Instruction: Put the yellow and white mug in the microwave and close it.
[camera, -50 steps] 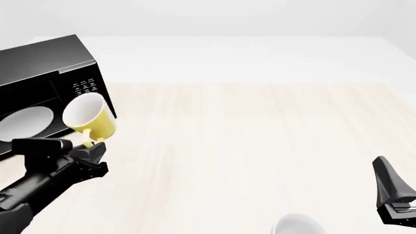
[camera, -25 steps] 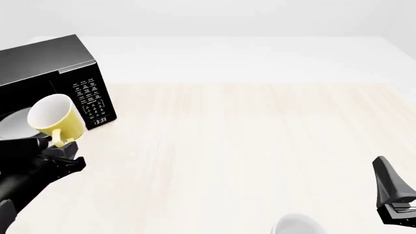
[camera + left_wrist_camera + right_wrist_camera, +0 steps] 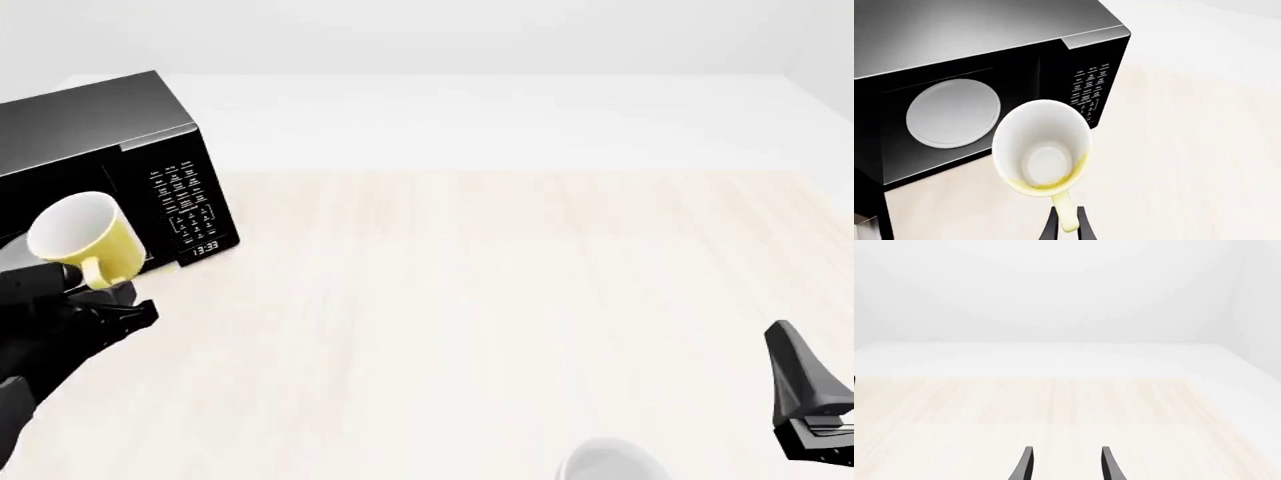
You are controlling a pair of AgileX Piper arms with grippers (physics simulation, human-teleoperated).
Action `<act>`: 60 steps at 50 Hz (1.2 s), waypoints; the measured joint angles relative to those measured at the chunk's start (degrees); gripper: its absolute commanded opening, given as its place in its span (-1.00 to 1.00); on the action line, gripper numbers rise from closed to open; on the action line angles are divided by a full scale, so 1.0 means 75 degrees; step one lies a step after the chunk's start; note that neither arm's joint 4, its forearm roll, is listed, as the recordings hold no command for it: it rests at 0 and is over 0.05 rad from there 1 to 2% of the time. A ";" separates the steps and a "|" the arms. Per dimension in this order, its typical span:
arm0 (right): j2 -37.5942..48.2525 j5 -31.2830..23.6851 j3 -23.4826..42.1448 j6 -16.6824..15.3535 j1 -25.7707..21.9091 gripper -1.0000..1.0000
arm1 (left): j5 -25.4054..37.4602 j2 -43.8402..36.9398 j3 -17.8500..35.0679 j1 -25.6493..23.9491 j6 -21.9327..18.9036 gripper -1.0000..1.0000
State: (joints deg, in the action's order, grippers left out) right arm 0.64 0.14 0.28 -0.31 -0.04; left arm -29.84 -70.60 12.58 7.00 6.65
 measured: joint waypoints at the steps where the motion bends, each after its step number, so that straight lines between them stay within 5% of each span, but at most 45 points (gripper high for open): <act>1: 0.0000 0.0000 0.0000 0.0000 0.0000 1.00 | -0.0016 -0.0047 0.0024 0.0027 0.0008 -1.00; 60: -0.0001 0.0000 0.0000 0.0000 0.0000 1.00 | -0.1293 -0.3171 0.1316 0.1303 0.0050 -1.00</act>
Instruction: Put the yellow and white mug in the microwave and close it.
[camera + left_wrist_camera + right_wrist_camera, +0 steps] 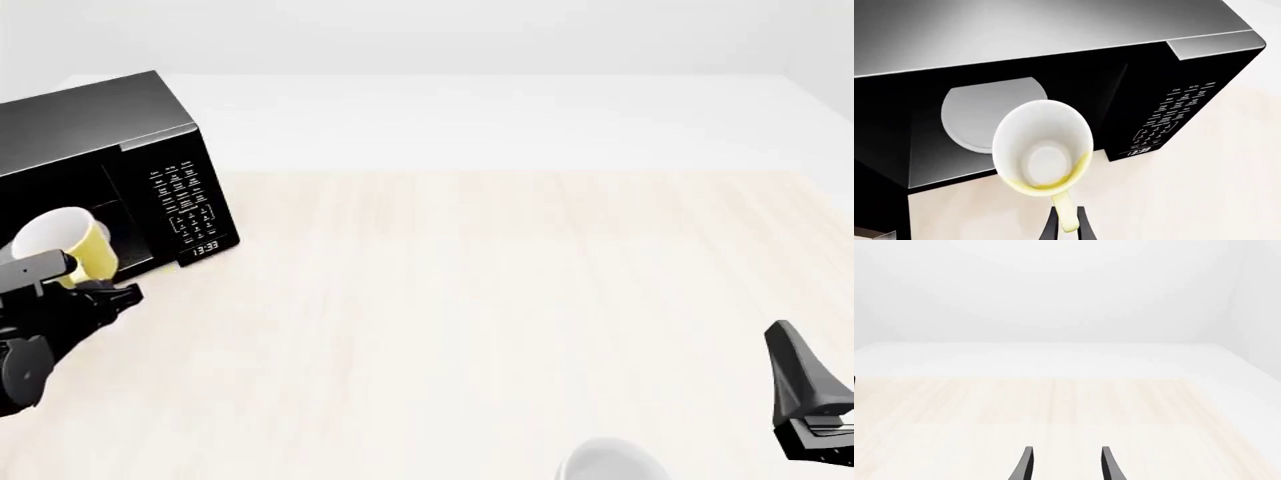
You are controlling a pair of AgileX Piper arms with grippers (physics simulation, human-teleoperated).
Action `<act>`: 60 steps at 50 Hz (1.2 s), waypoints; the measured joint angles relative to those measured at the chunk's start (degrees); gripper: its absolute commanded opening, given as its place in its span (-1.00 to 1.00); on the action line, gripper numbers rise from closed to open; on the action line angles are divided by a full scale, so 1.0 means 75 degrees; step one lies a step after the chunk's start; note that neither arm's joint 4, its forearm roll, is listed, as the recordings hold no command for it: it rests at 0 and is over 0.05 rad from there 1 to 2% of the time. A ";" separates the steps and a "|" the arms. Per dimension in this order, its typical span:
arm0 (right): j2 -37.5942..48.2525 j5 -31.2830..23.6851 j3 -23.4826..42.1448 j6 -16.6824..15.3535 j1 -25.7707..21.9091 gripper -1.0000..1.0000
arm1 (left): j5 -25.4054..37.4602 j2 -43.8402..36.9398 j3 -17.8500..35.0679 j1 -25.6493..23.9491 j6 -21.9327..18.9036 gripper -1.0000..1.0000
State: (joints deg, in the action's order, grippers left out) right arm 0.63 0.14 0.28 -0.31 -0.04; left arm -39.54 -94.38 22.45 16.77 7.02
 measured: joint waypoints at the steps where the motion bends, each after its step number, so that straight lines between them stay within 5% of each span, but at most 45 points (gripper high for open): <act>1: 0.0000 0.0000 0.0000 0.0000 0.0000 1.00 | -0.0010 -0.0033 0.0019 0.0012 0.0000 -1.00; 60: 0.0000 0.0000 0.0000 0.0000 0.0000 1.00 | 0.0345 -0.1048 0.1559 0.0572 0.0232 -1.00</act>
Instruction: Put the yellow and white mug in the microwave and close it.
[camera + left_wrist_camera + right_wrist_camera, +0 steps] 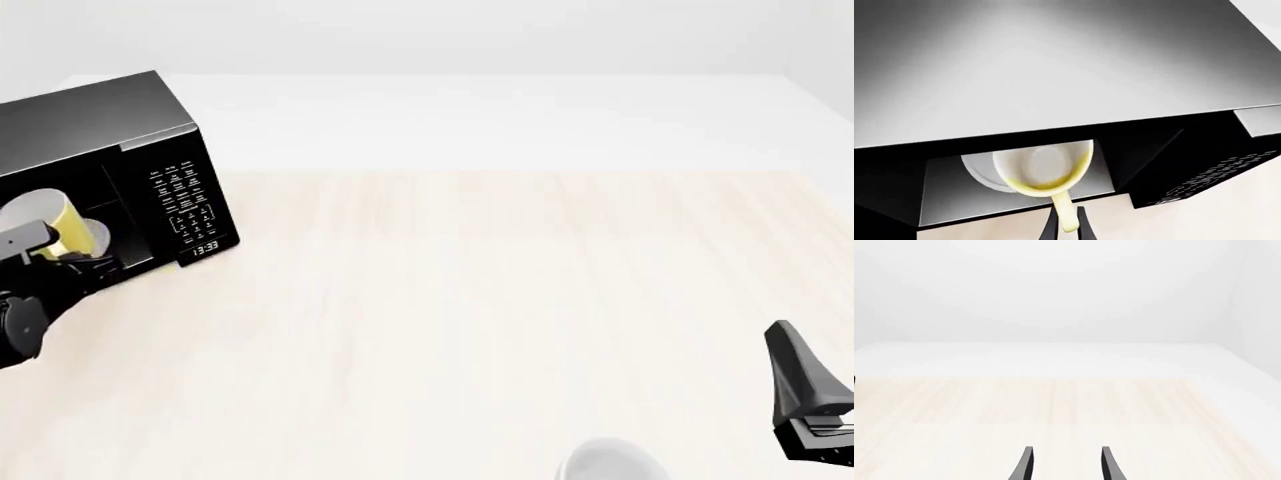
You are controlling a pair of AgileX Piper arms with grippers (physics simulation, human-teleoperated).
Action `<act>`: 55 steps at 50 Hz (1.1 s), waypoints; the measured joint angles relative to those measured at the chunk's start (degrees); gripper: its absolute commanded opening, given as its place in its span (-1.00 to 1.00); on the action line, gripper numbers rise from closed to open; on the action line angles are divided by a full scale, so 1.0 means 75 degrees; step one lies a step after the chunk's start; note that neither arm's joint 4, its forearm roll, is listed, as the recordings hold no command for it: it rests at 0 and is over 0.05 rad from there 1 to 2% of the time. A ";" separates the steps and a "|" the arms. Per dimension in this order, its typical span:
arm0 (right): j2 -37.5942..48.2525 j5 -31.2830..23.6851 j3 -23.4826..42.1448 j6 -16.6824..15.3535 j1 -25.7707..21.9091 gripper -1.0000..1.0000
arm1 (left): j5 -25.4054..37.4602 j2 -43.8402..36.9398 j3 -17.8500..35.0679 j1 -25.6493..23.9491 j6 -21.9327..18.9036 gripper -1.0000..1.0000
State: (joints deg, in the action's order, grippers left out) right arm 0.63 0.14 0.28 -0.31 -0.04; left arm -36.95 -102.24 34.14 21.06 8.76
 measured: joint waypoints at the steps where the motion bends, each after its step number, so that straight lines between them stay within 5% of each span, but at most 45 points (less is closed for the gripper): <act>1: 0.0000 0.0000 0.0000 0.0000 0.0000 1.00 | 0.0013 -0.0014 0.0032 0.0006 0.0005 -1.00; 55: 0.0000 0.0000 0.0000 0.0000 0.0000 1.00 | 0.0080 -0.0956 0.1021 0.0569 -0.0168 -1.00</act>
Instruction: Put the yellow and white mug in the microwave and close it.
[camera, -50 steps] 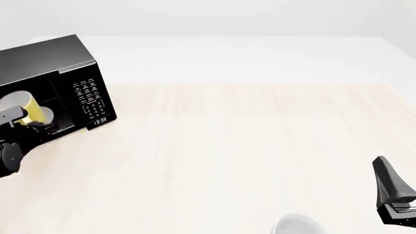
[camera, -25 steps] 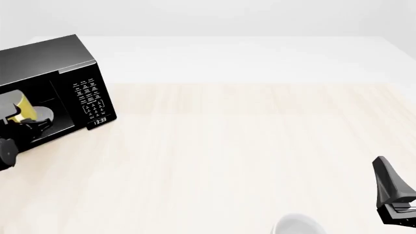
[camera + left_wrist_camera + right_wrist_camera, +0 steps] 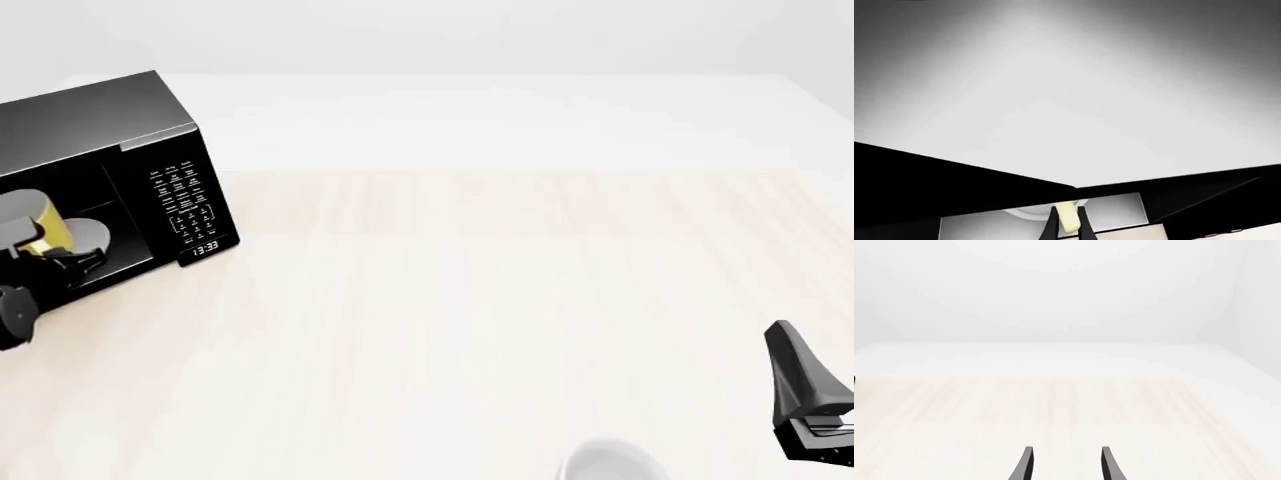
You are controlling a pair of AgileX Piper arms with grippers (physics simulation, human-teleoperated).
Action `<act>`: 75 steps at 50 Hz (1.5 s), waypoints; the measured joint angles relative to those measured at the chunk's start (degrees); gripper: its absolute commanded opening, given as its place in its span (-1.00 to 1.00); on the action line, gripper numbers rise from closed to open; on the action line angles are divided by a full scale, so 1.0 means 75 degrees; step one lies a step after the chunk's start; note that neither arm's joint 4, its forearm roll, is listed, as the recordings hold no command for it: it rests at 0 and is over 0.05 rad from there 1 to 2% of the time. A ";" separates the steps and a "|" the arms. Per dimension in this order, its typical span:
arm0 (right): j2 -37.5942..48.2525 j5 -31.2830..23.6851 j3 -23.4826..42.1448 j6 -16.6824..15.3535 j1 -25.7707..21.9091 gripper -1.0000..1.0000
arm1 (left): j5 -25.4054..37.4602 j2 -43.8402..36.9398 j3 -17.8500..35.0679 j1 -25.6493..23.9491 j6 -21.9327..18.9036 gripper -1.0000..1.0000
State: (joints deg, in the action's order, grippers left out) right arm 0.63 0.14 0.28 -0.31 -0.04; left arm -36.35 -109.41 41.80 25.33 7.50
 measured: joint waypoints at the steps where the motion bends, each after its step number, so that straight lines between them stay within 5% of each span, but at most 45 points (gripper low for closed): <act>1: 0.0000 0.0000 0.0000 0.0000 0.0000 1.00 | -0.0016 -0.0008 -0.0003 0.0001 -0.0009 -1.00; 14: 0.0000 0.0000 0.0000 0.0000 0.0000 1.00 | -0.0095 -0.0052 -0.0015 0.0030 -0.0058 -1.00; 15: 0.0001 0.0000 0.0000 0.0000 0.0000 1.00 | -0.0100 -0.0054 -0.0016 0.0034 -0.0054 1.00; 50: 0.0000 0.0000 0.0000 -0.0001 0.0000 1.00 | -0.0128 -0.0364 -0.0069 -0.0077 -0.0119 1.00; 75: 0.0001 0.0000 0.0000 0.0000 0.0000 1.00 | -0.0389 0.0388 -0.1276 -0.0521 -0.0195 1.00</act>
State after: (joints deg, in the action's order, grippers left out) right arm 0.64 0.14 0.28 -0.31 -0.05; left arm -39.26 -106.50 32.23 21.42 6.04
